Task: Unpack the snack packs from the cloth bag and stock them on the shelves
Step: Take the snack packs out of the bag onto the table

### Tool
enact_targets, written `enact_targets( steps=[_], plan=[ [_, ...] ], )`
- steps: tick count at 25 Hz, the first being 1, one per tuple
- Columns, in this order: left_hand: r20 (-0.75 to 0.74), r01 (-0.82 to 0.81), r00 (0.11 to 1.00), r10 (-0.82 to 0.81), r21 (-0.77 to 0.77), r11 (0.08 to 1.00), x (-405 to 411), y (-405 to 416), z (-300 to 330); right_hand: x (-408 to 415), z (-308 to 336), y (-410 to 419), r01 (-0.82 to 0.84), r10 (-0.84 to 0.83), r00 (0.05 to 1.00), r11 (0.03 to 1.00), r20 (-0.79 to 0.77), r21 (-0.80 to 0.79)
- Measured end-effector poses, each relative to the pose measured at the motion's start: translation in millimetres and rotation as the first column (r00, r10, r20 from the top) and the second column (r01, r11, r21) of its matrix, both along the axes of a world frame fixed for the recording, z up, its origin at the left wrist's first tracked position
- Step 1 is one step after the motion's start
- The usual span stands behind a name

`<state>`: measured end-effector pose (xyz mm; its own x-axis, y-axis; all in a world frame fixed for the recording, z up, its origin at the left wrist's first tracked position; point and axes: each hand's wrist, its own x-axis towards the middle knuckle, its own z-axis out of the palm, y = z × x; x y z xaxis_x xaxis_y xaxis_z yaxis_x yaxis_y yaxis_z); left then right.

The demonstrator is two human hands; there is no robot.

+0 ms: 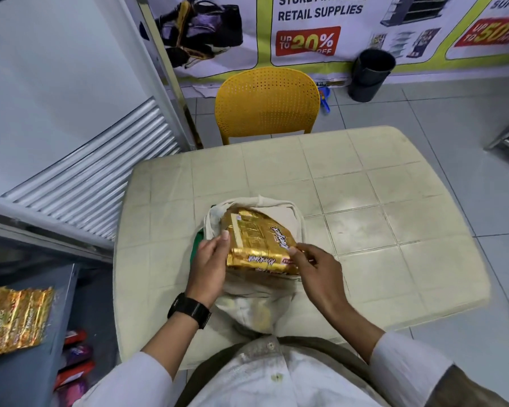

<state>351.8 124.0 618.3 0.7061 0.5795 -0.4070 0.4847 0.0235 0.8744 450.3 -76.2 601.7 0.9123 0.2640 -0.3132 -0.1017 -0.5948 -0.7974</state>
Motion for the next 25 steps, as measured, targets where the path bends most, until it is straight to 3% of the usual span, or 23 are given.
enact_targets(
  steps=[4,6,9,14,16,19,21,23,25],
  plan=[
    [0.091,-0.083,0.993,0.077,0.056,0.995,14,13,34,2,26,9,-0.059,0.053,0.995,0.995,0.084,0.081],
    [0.044,-0.046,0.998,0.041,0.13,0.99,28,23,32,12,23,16,-0.083,0.083,0.997,0.996,-0.007,0.035],
    [-0.104,0.095,0.992,-0.077,0.183,0.979,49,37,8,29,5,30,-0.01,0.0,0.985,0.998,-0.171,-0.055],
    [-0.051,0.197,0.98,-0.194,0.068,0.978,37,40,-33,55,-34,30,0.181,-0.211,0.885,0.977,-0.415,-0.112],
    [-0.059,0.234,0.972,-0.228,0.11,0.966,29,37,-44,55,-46,25,0.273,-0.269,0.829,0.96,-0.49,-0.064],
    [-0.178,0.383,0.922,-0.344,0.278,0.881,37,39,-54,37,-51,24,0.431,-0.286,0.698,0.9,-0.656,0.067],
    [-0.326,0.501,0.86,-0.392,0.405,0.765,50,43,-58,23,-52,29,0.473,-0.252,0.637,0.874,-0.728,0.112],
    [-0.489,0.616,0.772,-0.406,0.422,0.665,64,41,-64,17,-48,34,0.493,-0.209,0.592,0.858,-0.778,0.144],
    [-0.491,0.619,0.763,-0.42,0.368,0.694,77,38,-61,22,-42,35,0.498,-0.179,0.57,0.852,-0.802,0.164]
  ],
)
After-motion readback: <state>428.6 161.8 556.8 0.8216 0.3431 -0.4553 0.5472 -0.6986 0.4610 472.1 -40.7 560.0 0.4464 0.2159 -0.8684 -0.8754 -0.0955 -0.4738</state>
